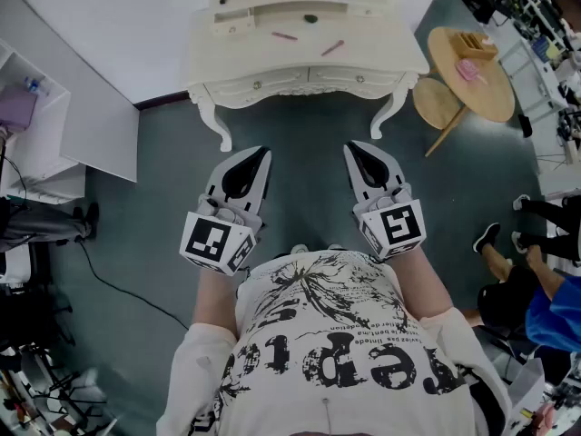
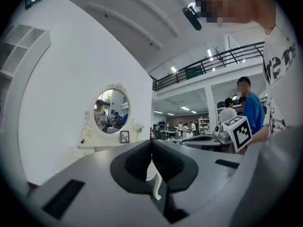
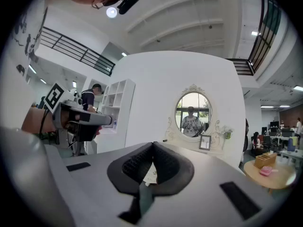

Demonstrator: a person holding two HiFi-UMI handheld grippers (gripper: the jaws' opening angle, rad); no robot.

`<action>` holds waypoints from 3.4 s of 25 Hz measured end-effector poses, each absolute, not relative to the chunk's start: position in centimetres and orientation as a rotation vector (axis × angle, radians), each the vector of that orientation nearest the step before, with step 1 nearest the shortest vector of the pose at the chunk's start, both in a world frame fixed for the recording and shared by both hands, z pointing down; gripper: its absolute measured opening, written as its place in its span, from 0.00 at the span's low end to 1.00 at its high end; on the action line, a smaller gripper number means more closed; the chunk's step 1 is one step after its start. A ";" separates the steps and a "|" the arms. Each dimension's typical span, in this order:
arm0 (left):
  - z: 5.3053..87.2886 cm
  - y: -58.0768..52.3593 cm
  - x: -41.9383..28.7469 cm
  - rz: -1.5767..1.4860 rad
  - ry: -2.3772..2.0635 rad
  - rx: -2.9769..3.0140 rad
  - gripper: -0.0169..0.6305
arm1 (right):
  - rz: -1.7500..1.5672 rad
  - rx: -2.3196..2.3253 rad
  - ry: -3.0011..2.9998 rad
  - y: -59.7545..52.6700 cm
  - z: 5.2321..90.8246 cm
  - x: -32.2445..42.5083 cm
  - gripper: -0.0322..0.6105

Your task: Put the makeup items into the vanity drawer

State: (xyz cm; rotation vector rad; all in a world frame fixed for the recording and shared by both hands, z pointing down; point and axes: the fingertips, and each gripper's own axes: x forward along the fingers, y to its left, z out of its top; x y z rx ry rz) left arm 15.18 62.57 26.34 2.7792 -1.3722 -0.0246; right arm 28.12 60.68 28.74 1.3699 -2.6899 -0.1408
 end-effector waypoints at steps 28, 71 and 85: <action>29.5 55.3 11.4 -0.009 -1.461 2.670 0.05 | -0.027 1.308 -2.781 51.0 30.5 24.6 0.73; 38.0 0.2 4.9 0.166 -1.405 2.560 0.05 | 0.462 0.601 -2.038 -1.8 53.8 15.6 0.64; 39.0 -4.4 2.4 0.086 -1.348 2.598 0.05 | 0.509 0.557 -1.843 -4.6 58.4 14.4 0.30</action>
